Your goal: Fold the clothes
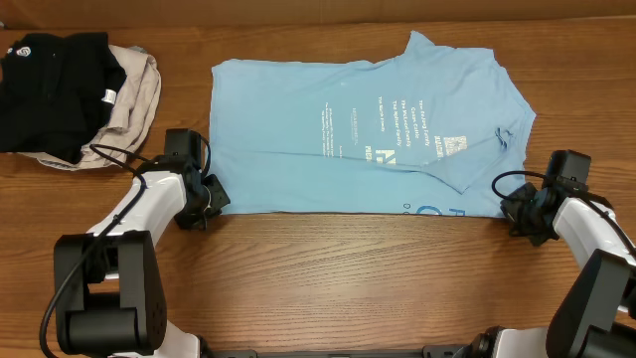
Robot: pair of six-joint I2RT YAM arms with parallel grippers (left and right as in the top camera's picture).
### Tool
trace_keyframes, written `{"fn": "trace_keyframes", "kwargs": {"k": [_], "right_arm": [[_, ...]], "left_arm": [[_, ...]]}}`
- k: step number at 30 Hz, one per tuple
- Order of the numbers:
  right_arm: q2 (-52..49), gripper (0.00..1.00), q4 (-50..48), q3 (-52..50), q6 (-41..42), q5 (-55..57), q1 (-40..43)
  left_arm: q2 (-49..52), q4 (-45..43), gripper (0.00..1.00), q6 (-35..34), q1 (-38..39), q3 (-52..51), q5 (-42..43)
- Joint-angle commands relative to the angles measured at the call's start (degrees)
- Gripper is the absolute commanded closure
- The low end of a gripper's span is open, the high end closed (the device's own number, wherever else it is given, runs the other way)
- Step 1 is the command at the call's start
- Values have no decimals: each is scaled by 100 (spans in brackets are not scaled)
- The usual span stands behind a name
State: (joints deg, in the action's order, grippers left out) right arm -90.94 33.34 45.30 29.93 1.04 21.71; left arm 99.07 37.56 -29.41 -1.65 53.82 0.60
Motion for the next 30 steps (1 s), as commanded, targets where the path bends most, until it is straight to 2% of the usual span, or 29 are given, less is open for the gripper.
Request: {"fn": "trace_keyframes", "kwargs": {"k": [1,4,16,30], "right_arm": [[-7,94,146,0,28,238,68],[-7,96,444,122,33,227,212],[-4,96,2970,1311,-7,-133,767],[-4,96,3926,1327,-184,-116,767]], "left_arm": [[216,326,96,243,-131,229,-752],[216,852,96,243,-205,568,-1141],[216,2857,96,800,-260,1655,-1156],[219,3453,94,1034,-256,1687,-1152]]}}
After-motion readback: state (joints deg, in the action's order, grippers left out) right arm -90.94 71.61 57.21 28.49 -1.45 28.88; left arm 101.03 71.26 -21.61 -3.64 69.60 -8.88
